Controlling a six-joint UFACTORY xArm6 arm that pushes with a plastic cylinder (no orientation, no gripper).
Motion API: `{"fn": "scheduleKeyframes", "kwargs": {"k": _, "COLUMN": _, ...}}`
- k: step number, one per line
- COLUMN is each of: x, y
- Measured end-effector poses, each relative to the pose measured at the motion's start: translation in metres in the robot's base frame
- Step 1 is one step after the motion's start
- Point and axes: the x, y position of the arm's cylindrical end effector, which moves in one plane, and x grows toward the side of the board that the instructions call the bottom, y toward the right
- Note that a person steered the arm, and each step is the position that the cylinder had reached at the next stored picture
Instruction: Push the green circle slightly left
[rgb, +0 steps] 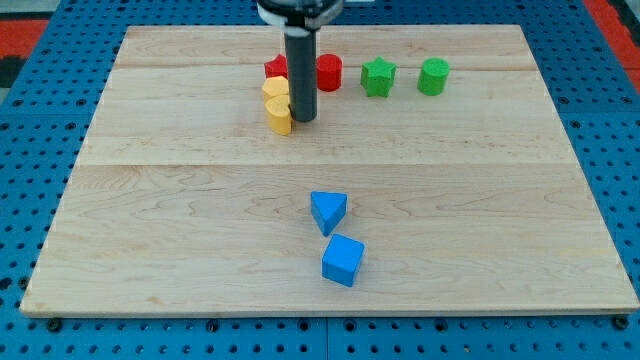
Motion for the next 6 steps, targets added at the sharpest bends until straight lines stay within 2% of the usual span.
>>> {"fn": "scheduleKeyframes", "kwargs": {"k": 1, "x": -0.030, "y": 0.025}}
{"fn": "scheduleKeyframes", "kwargs": {"k": 2, "x": -0.014, "y": 0.076}}
{"fn": "scheduleKeyframes", "kwargs": {"k": 3, "x": -0.002, "y": 0.166}}
{"fn": "scheduleKeyframes", "kwargs": {"k": 4, "x": -0.037, "y": 0.269}}
{"fn": "scheduleKeyframes", "kwargs": {"k": 5, "x": -0.084, "y": 0.262}}
{"fn": "scheduleKeyframes", "kwargs": {"k": 6, "x": -0.069, "y": 0.208}}
